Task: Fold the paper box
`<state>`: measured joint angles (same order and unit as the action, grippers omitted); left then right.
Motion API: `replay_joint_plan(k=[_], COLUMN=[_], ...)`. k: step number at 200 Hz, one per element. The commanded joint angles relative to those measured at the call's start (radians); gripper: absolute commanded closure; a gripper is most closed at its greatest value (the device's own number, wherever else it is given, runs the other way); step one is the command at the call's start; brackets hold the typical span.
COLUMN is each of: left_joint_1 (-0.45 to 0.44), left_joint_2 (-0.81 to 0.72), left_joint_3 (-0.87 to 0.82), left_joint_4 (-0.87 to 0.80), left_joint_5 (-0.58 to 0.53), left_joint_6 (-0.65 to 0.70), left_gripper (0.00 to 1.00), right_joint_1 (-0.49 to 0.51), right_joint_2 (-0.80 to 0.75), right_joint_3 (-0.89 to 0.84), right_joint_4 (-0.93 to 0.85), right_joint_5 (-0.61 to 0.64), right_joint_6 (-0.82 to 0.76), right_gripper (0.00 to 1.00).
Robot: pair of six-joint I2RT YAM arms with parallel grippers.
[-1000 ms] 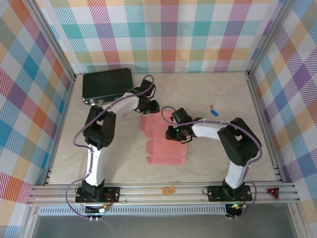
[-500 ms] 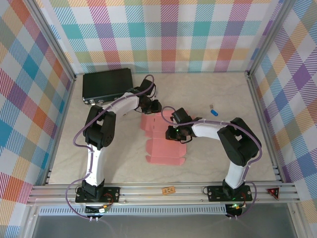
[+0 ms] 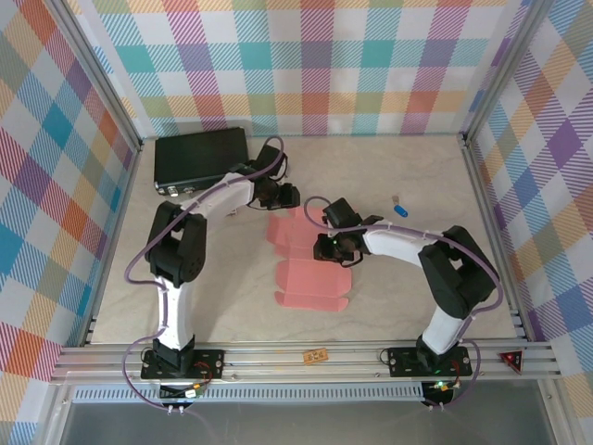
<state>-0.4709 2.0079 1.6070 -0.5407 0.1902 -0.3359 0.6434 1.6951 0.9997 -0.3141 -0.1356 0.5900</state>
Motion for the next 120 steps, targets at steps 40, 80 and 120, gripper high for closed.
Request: replay_joint_plan(k=[40,80,120], left_joint_1=[-0.094,-0.152,-0.185], left_joint_2=[-0.201,-0.177,-0.104], left_joint_3=[-0.189,-0.291,-0.31], left_joint_4=[0.045,0.14,0.197], left_joint_5=[-0.037,-0.01,-0.001], left_joint_6=[-0.036,-0.11,-0.153], left_gripper=[0.7,1.0,1.0], right_joint_1=[-0.153,-0.282,-0.358], right_joint_2=[-0.108,-0.045,0.043], right_joint_3=[0.129,0.208,0.262], right_joint_4=[-0.133,-0.187,-0.215], right_joint_5=[0.008,-0.033,-0.039], right_joint_6=[-0.11,-0.197,-0.242], right_gripper=[0.71,0.65,0.59])
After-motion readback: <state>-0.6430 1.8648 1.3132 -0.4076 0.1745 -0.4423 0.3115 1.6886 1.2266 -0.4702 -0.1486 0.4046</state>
